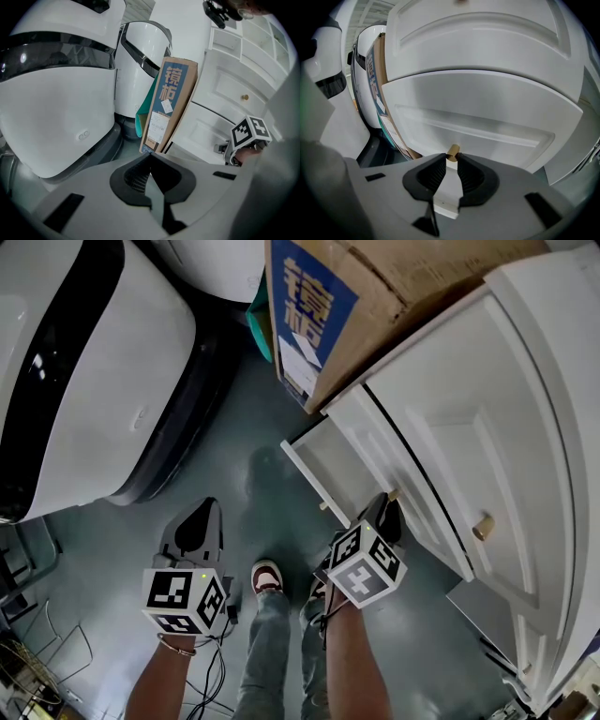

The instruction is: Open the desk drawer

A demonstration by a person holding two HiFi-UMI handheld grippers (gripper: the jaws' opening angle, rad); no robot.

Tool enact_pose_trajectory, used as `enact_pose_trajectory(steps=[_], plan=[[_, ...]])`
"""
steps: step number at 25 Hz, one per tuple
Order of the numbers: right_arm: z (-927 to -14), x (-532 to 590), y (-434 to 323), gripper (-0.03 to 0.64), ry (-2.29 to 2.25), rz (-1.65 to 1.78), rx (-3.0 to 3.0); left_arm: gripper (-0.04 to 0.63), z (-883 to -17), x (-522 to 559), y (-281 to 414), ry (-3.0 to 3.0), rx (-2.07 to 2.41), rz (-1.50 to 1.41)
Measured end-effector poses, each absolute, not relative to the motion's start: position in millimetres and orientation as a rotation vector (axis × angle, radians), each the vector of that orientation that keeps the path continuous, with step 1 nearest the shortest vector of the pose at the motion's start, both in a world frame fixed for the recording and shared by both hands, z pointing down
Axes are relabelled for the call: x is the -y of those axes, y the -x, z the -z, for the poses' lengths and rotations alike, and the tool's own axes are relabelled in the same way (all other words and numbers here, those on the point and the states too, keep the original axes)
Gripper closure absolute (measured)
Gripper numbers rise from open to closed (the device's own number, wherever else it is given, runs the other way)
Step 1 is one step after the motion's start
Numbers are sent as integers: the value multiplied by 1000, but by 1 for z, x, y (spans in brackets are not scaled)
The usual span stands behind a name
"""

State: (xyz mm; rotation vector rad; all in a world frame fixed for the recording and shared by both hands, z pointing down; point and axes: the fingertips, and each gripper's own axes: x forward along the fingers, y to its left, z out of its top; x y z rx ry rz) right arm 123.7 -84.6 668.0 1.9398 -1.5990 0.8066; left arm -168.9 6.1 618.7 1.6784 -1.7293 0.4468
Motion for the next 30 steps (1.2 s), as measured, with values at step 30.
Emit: enact_pose_trajectory(steps=[30], plan=[[-669,31,-91,535,-1938,-841,1574,578,-611,-51,209,-1608,1790,-381]])
